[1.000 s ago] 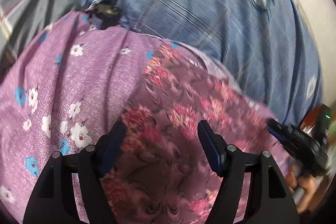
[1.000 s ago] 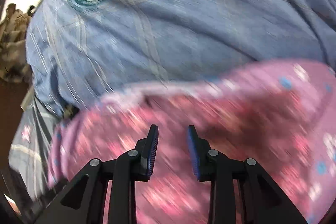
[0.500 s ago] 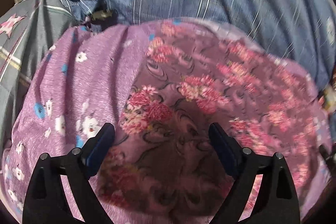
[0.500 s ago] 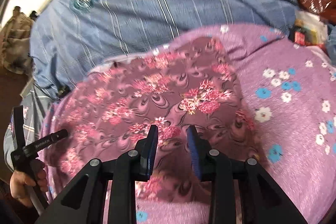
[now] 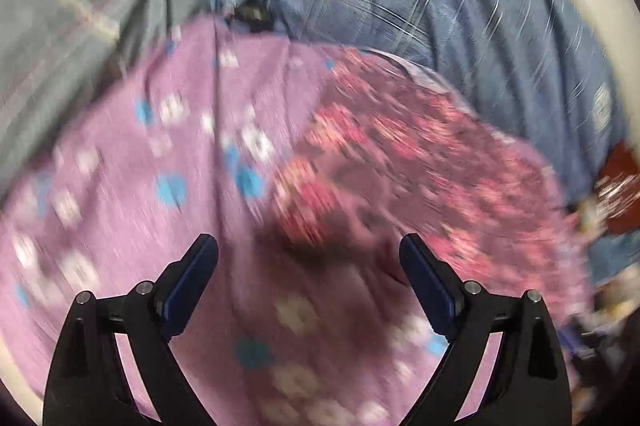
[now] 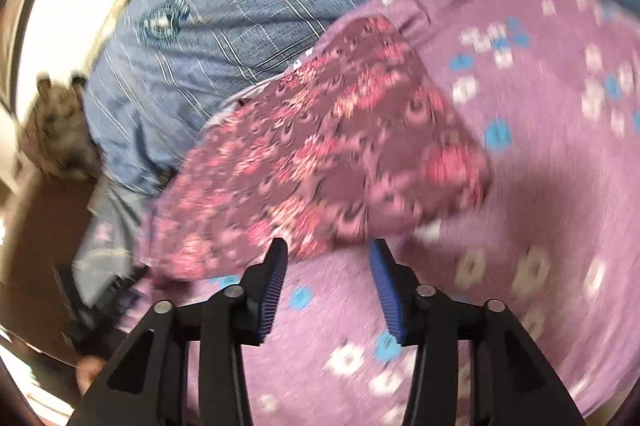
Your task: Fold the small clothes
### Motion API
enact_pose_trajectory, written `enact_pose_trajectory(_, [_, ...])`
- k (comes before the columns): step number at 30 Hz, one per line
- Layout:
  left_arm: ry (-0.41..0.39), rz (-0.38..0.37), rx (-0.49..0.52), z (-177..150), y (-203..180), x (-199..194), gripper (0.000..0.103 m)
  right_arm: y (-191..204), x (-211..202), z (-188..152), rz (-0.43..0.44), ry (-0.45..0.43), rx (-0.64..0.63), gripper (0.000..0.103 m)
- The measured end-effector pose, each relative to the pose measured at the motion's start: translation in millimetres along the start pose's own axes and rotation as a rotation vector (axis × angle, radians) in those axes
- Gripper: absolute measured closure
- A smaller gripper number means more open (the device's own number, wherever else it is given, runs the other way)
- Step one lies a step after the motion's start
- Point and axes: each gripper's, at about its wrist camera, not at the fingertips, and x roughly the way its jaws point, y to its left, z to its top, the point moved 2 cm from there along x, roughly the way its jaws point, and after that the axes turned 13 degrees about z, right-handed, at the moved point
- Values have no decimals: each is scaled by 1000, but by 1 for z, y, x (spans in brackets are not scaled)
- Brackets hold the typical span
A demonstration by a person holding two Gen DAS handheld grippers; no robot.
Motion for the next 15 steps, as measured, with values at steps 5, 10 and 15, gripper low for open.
enact_pose_trajectory(5, [82, -196, -152, 0, 17, 8, 10, -4, 1, 1, 52, -30, 25, 48])
enact_pose_trajectory(10, [100, -213, -208, 12, 19, 28, 10, -10, 16, 1, 105, -2, 78, 45])
enact_pose_trajectory(15, [147, -325, -255, 16, 8, 41, 10, -18, 35, 2, 171, 24, 174, 44])
